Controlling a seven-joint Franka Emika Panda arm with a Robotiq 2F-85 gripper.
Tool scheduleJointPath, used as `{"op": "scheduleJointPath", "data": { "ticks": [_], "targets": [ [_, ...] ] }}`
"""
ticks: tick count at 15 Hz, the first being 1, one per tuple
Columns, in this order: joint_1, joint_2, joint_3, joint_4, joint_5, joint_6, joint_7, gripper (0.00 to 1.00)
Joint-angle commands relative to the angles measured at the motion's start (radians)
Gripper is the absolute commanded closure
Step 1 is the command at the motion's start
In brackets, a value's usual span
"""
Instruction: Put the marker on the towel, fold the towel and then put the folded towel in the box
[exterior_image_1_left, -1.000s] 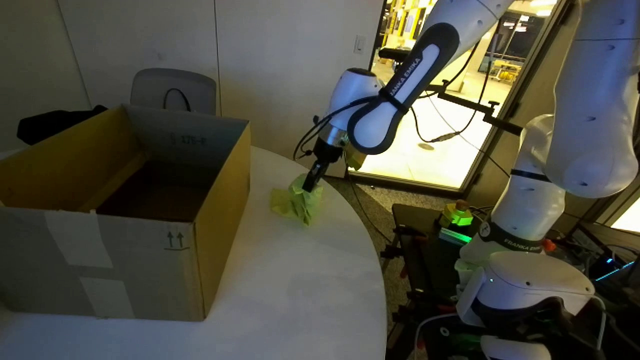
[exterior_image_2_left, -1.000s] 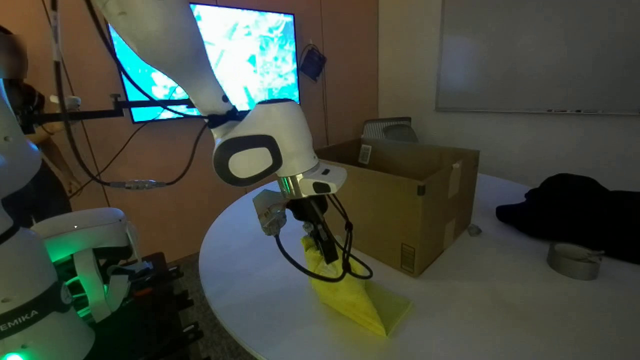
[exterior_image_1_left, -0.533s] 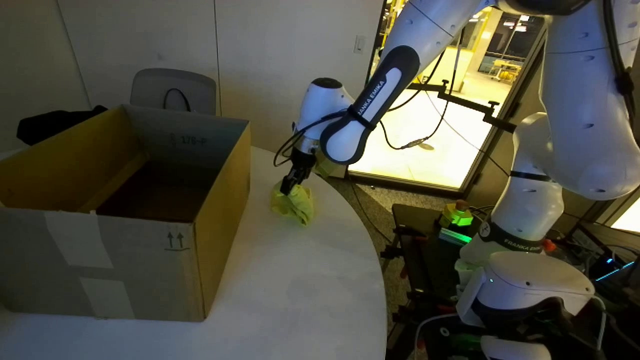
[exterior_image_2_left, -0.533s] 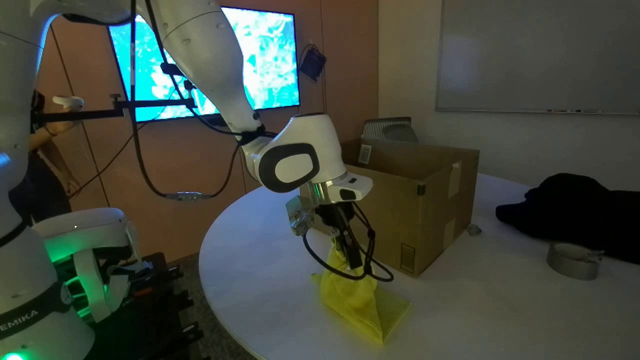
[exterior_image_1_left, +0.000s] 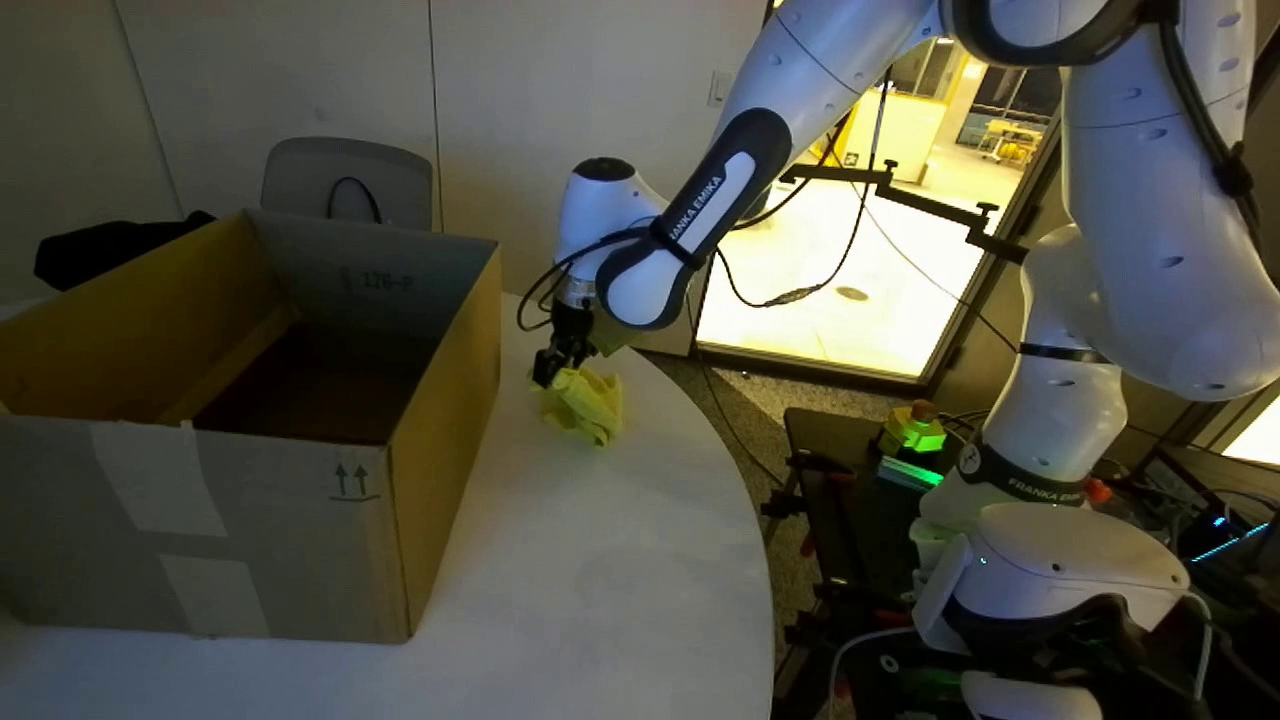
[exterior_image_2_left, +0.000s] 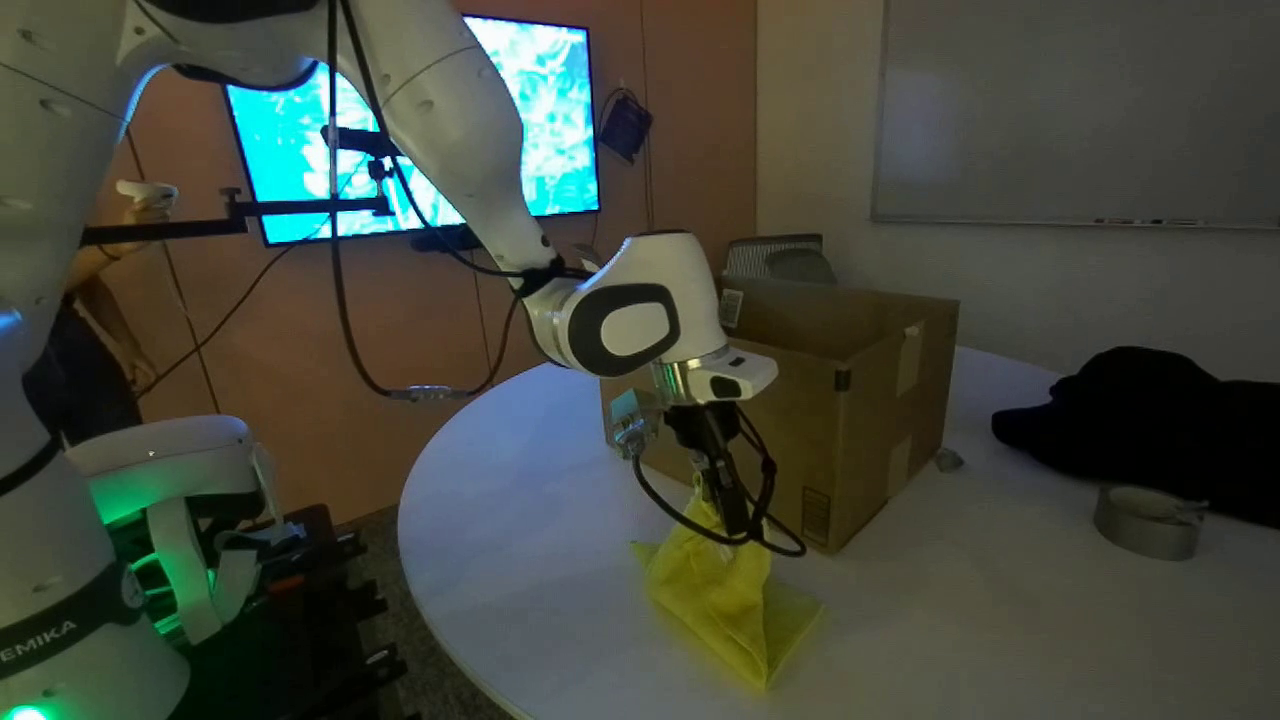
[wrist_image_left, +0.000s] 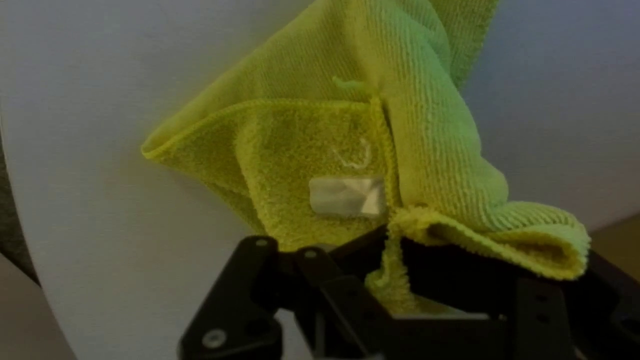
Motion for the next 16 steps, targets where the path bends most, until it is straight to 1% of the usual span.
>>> {"op": "scheduleJointPath", "data": {
  "ticks": [1,3,4,6,7,10,11,16],
  "targets": [
    [0.033,0.029,-0.042,0.081,-0.022,-0.064,0.068,0.7],
    [0.034,0.005,-0.042,0.08,-0.033,-0.089,0.06,0.56],
    [0.028,-0.01,-0.035,0.082,-0.036,-0.109,0.046,0.47],
    [0.006,-0.048,-0.006,0.07,-0.047,-0.149,-0.01,0.32],
    [-0.017,-0.071,0.023,0.06,-0.044,-0.175,-0.061,0.25],
    [-0.058,-0.114,0.082,0.044,-0.051,-0.244,-0.205,0.04],
    [-0.066,-0.12,0.095,0.039,-0.061,-0.269,-0.247,0.0],
    [-0.095,-0.101,0.138,0.038,-0.108,-0.354,-0.367,0.0]
  ]
}}
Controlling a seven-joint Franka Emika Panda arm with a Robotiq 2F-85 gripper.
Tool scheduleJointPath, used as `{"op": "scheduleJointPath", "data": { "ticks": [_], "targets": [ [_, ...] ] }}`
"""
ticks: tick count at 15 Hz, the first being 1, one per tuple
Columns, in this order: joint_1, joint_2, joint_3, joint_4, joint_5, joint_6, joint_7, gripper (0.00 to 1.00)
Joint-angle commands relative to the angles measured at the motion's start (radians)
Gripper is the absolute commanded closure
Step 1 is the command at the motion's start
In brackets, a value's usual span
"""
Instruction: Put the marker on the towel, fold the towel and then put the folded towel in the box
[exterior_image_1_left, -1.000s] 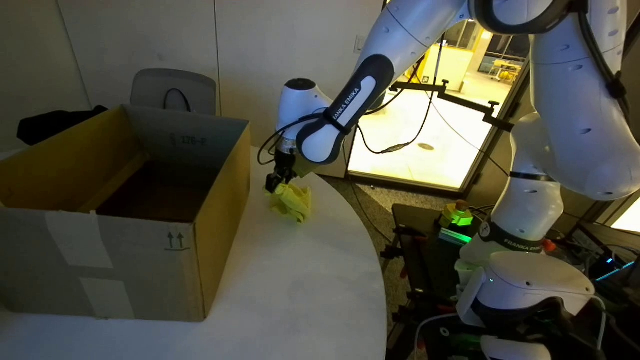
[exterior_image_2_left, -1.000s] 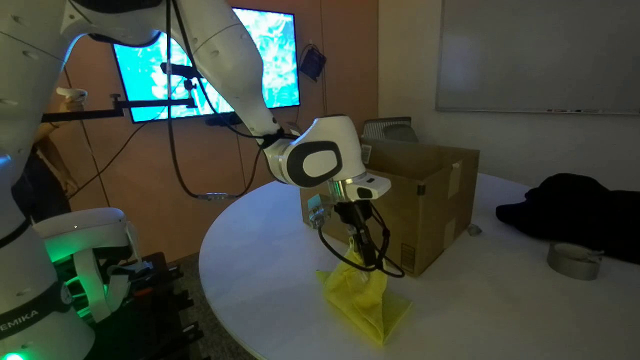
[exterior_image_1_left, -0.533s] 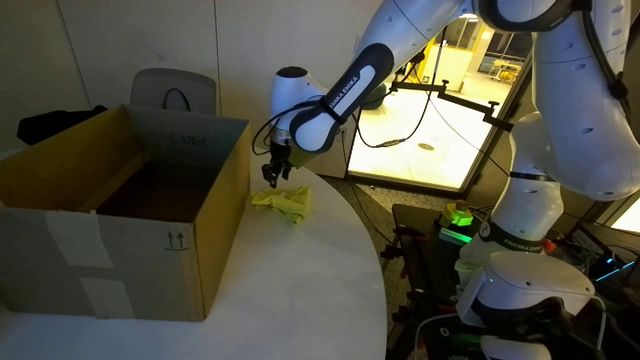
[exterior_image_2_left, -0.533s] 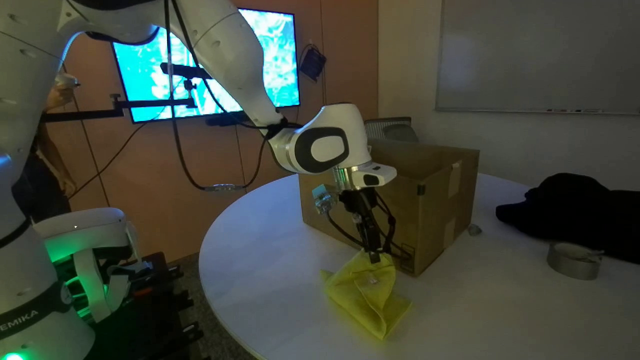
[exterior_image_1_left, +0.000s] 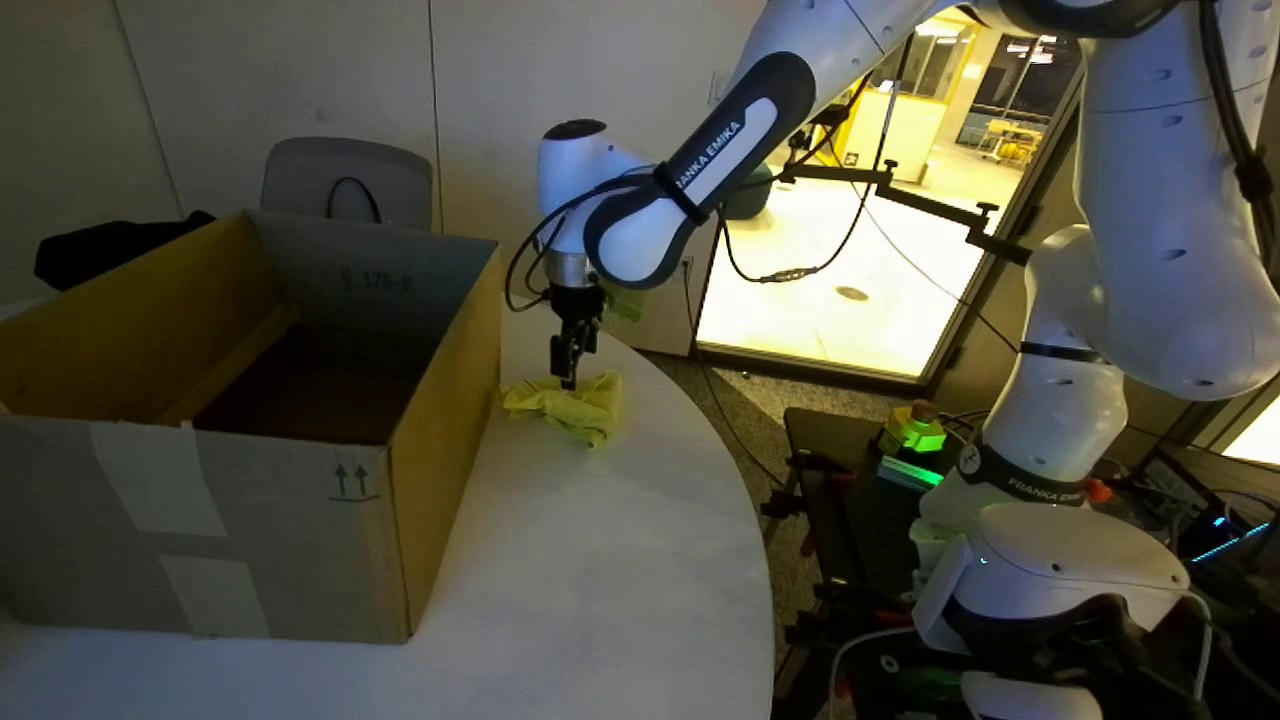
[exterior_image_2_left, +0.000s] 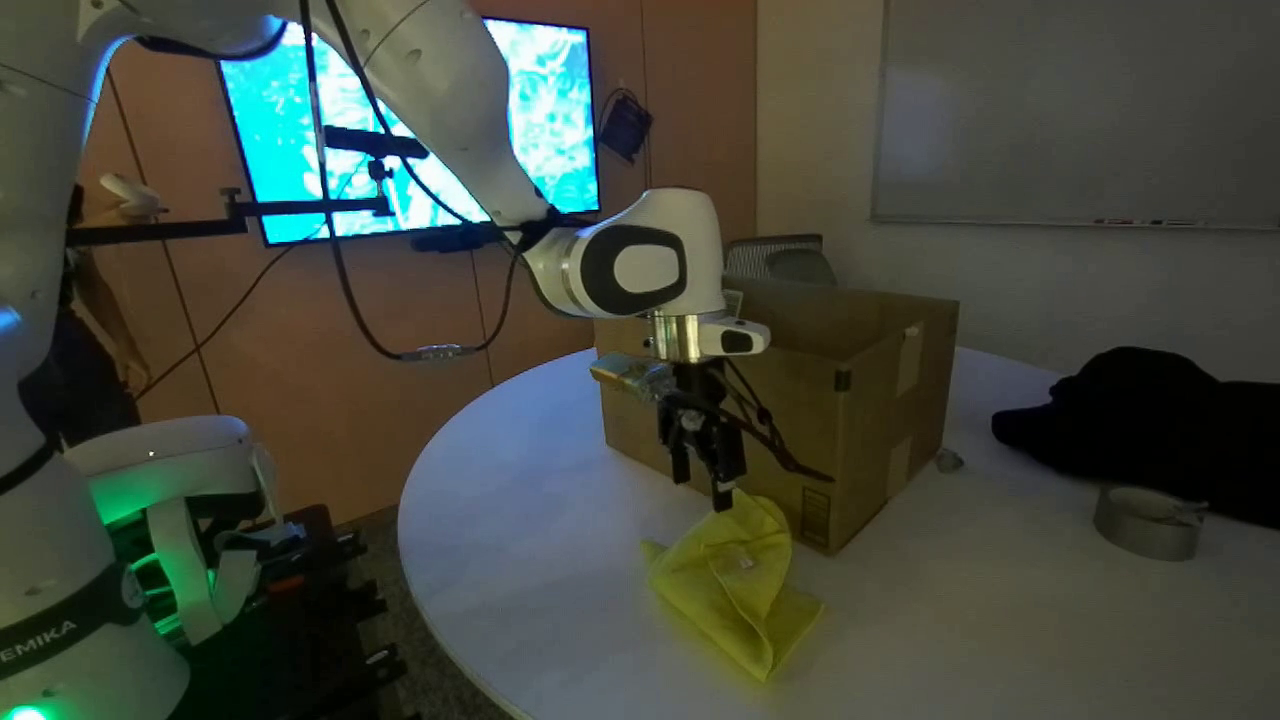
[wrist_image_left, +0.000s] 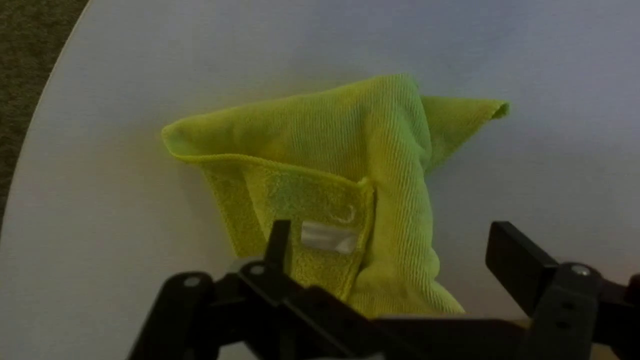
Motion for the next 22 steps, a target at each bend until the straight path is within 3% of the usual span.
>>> {"op": "scheduleJointPath", "data": {
  "ticks": [1,8,17,22],
  "targets": [
    [-0.038,0.001,0.045,-0.016,-0.035,-0.043,-0.086,0.0],
    [-0.048,0.087,0.057,-0.017,-0.047,0.009,-0.085,0.0],
    [-0.015,0.209,-0.013,-0.005,-0.085,0.264,0.019,0.0],
    [0.015,0.281,-0.068,0.007,-0.081,0.325,0.064,0.0]
  ]
}}
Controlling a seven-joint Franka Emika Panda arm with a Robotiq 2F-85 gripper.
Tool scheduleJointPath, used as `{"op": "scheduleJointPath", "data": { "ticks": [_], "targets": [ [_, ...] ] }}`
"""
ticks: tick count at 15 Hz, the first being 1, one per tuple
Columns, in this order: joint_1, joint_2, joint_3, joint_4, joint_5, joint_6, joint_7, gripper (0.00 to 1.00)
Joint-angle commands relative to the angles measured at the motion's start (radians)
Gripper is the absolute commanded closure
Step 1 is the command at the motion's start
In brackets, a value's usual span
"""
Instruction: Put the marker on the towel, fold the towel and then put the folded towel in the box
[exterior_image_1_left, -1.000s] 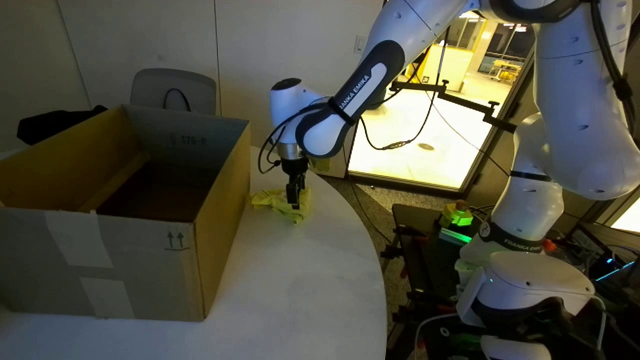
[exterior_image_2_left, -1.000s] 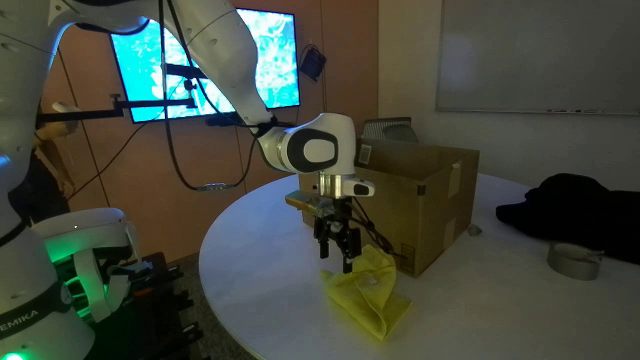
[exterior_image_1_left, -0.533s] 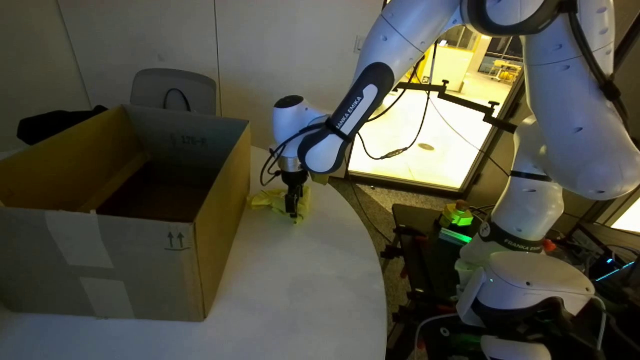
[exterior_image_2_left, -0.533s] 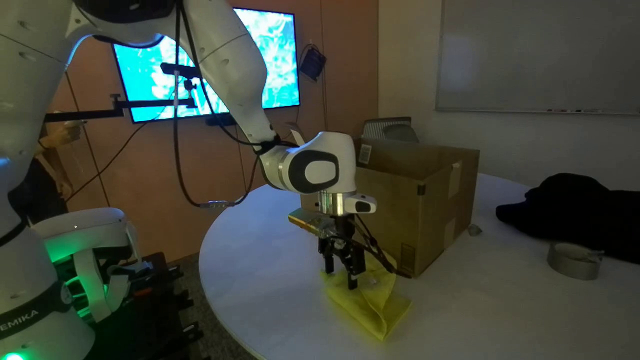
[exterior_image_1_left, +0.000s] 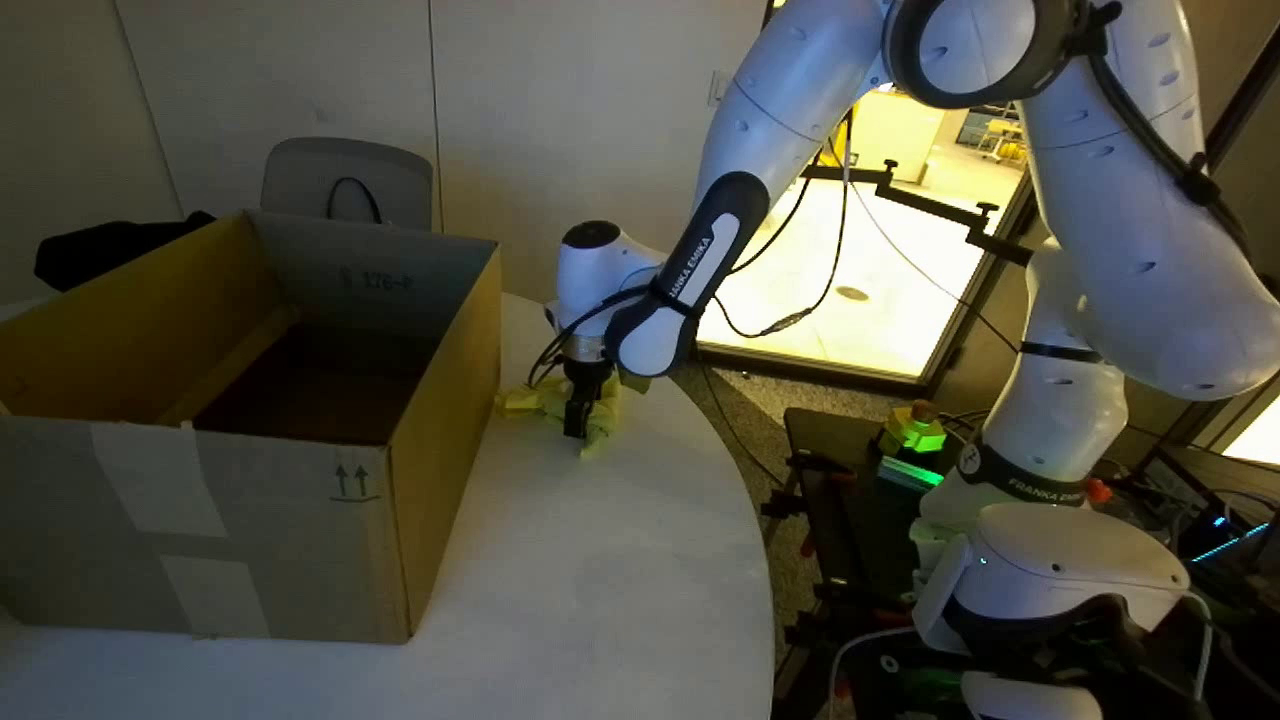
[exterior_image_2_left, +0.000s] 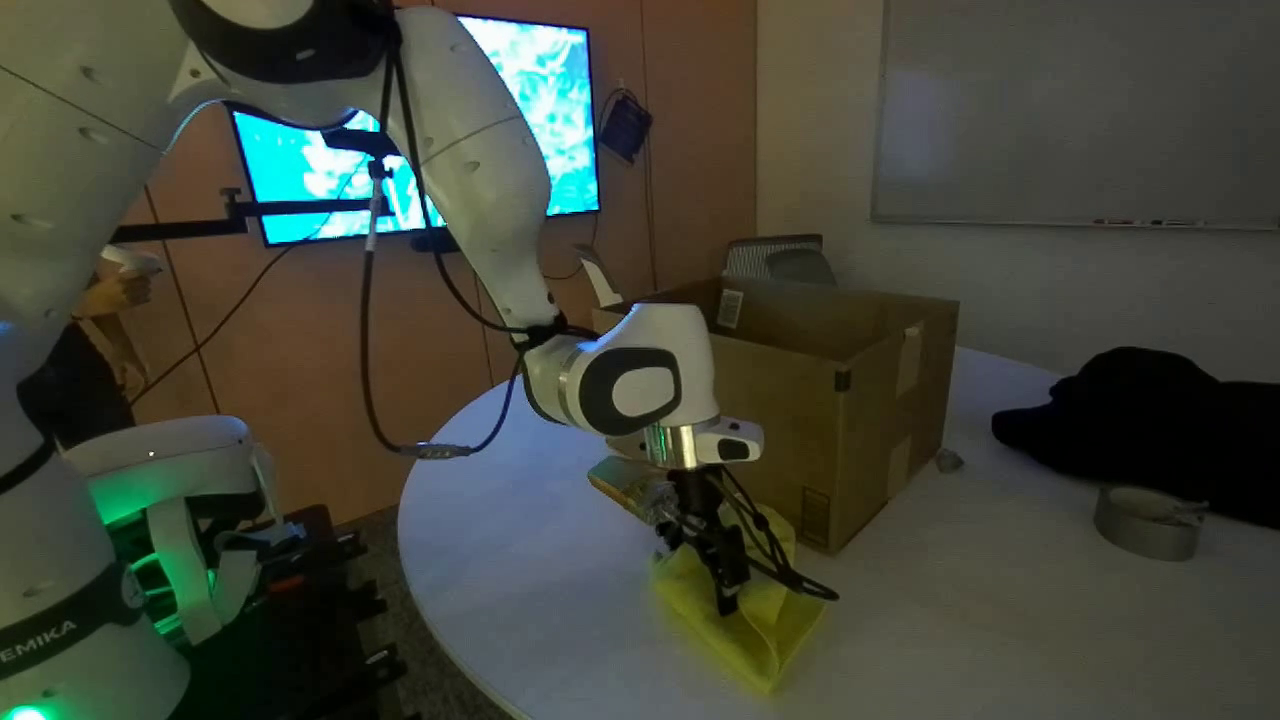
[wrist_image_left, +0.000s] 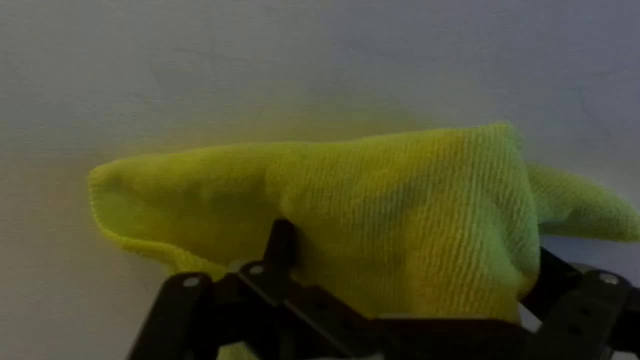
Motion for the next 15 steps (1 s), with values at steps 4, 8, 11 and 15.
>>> {"op": "scheduleJointPath", "data": {
  "ticks": [4,8,11,15],
  "targets": [
    [0.071,0.067,-0.096,0.03,-0.022,0.022,0.084,0.41],
    [0.084,0.005,-0.118,-0.013,-0.033,-0.018,0.065,0.73],
    [0.09,-0.059,-0.137,-0.062,-0.057,-0.043,0.059,0.95],
    [0.087,-0.215,-0.175,-0.167,-0.131,-0.087,0.041,0.97]
  ]
}}
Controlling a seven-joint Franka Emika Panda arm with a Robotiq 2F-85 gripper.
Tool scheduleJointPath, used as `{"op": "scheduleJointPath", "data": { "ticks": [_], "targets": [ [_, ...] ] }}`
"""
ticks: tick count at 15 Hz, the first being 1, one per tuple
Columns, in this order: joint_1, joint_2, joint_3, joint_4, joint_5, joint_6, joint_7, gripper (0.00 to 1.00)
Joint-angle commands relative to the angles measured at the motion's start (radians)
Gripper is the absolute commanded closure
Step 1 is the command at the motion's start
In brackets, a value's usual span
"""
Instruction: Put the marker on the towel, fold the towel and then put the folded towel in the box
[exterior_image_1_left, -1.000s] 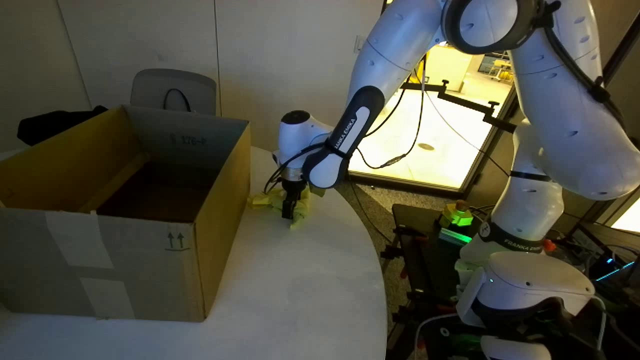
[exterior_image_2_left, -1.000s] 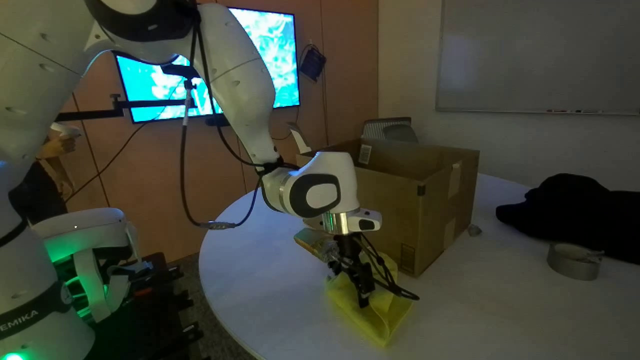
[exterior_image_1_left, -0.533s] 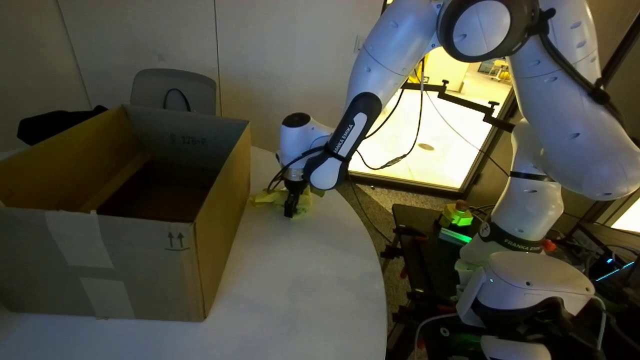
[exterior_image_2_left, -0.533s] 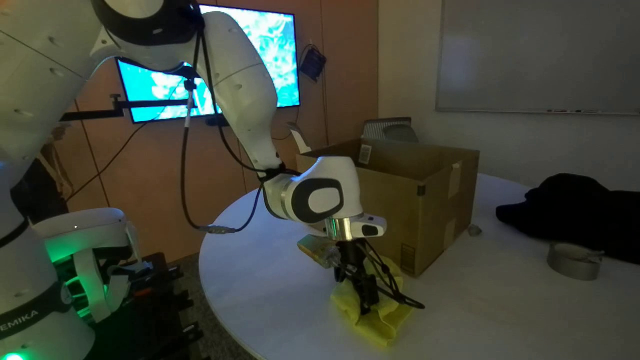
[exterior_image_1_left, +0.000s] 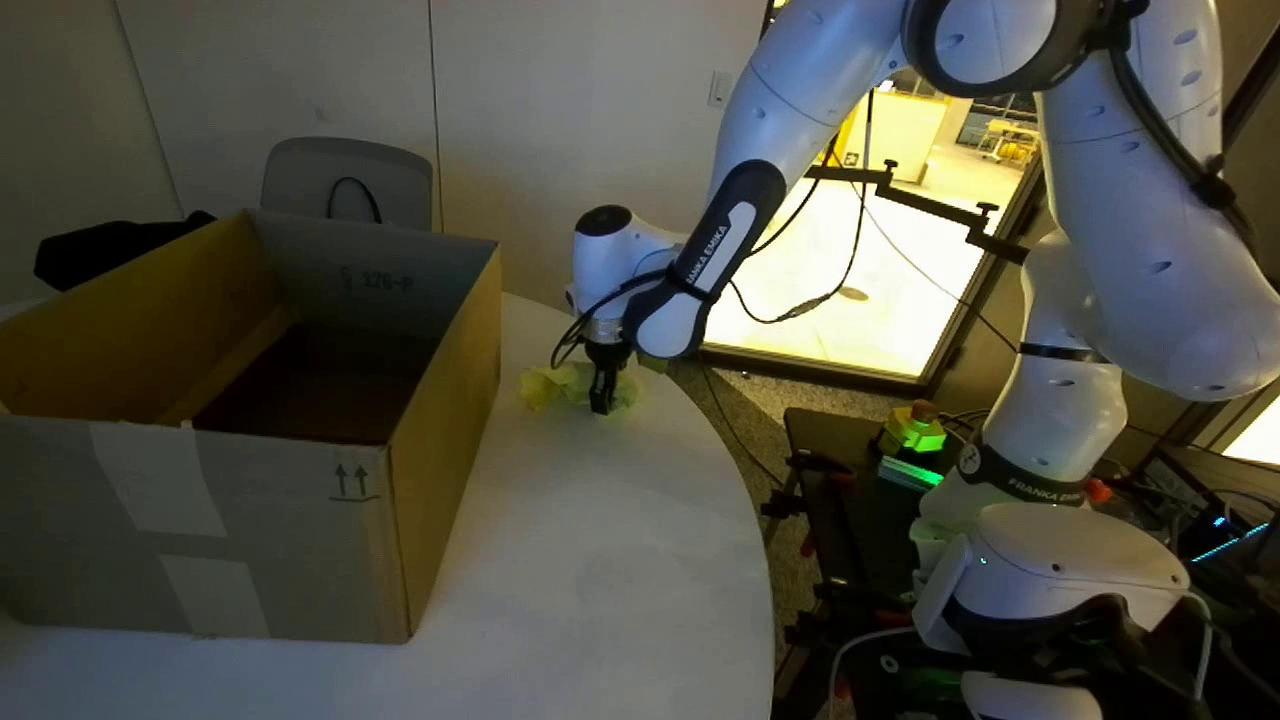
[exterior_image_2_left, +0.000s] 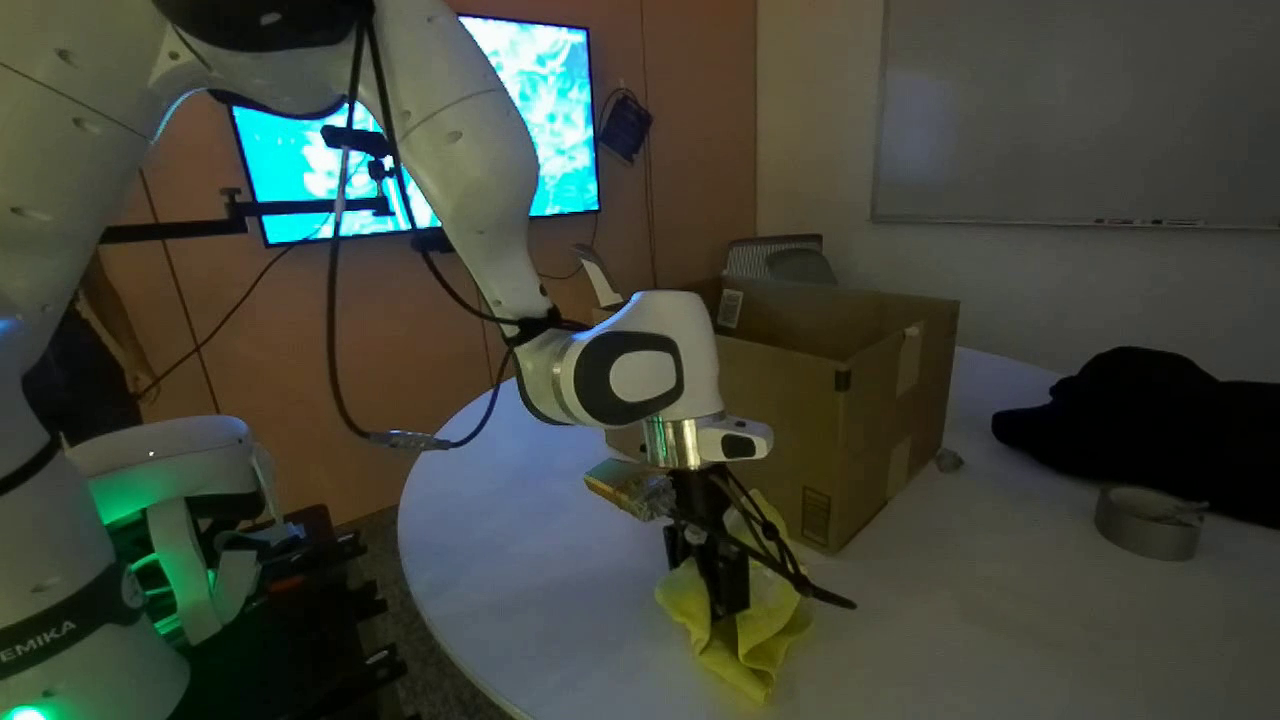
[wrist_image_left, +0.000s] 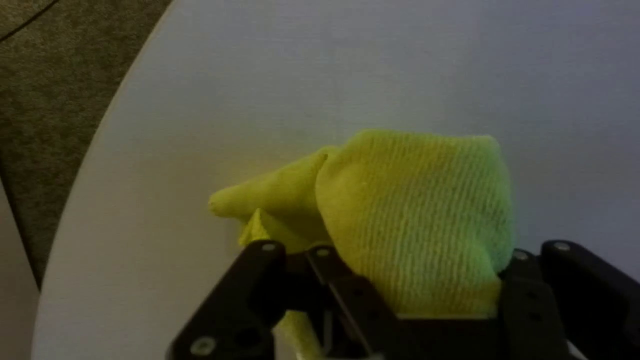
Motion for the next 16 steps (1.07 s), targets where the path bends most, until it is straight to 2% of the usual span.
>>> {"op": "scheduleJointPath", "data": {
  "ticks": [1,5,7,8,11,13,16],
  "targets": [
    [0.019,-0.205,-0.058,-0.136,-0.098,-0.049,0.004,1.0],
    [0.022,-0.406,-0.119,-0.191,-0.256,-0.071,0.1,1.0],
    [0.006,-0.511,-0.111,-0.192,-0.348,-0.108,0.16,1.0],
    [-0.004,-0.561,-0.09,-0.187,-0.391,-0.129,0.2,1.0],
    [-0.055,-0.685,0.028,-0.153,-0.415,-0.209,0.248,1.0],
    [-0.076,-0.718,0.115,-0.112,-0.384,-0.239,0.267,1.0],
    [-0.076,-0.7,0.235,-0.031,-0.366,-0.275,0.307,1.0]
  ]
}}
